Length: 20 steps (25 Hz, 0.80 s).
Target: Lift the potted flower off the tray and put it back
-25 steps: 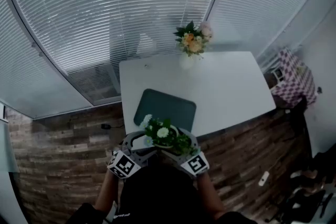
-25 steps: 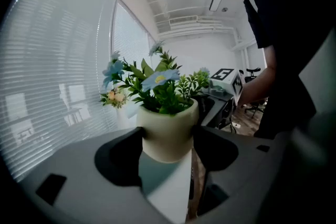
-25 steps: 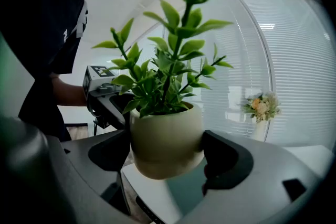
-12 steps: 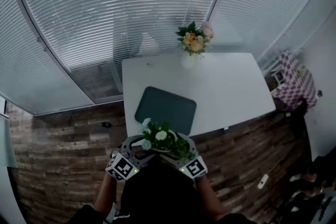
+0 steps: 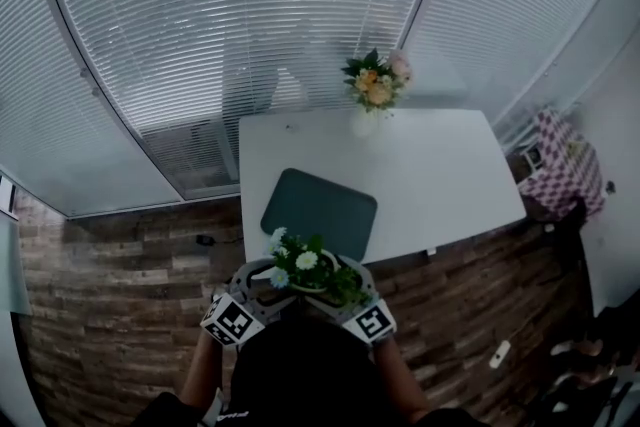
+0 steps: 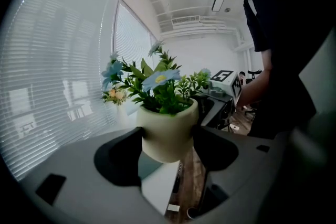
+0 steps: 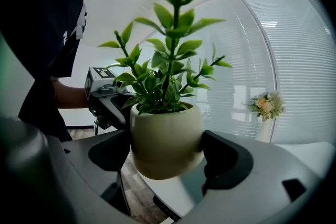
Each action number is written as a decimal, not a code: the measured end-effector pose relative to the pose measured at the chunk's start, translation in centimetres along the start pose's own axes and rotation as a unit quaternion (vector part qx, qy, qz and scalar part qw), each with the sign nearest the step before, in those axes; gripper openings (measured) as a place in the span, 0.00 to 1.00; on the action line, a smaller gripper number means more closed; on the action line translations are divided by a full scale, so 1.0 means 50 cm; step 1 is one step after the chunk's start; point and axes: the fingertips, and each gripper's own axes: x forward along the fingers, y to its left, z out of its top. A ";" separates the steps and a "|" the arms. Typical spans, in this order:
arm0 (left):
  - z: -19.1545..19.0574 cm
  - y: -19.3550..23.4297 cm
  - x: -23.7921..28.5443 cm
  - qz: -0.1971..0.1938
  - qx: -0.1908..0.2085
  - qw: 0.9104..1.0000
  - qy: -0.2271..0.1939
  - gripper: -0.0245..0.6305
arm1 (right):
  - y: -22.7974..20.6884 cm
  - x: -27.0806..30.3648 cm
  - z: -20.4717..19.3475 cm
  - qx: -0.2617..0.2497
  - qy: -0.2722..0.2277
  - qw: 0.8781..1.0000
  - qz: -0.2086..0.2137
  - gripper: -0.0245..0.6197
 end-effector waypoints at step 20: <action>-0.013 0.029 0.037 -0.009 -0.003 1.000 -0.001 0.48 | -0.040 0.019 -0.019 0.009 0.001 1.000 -0.002 0.67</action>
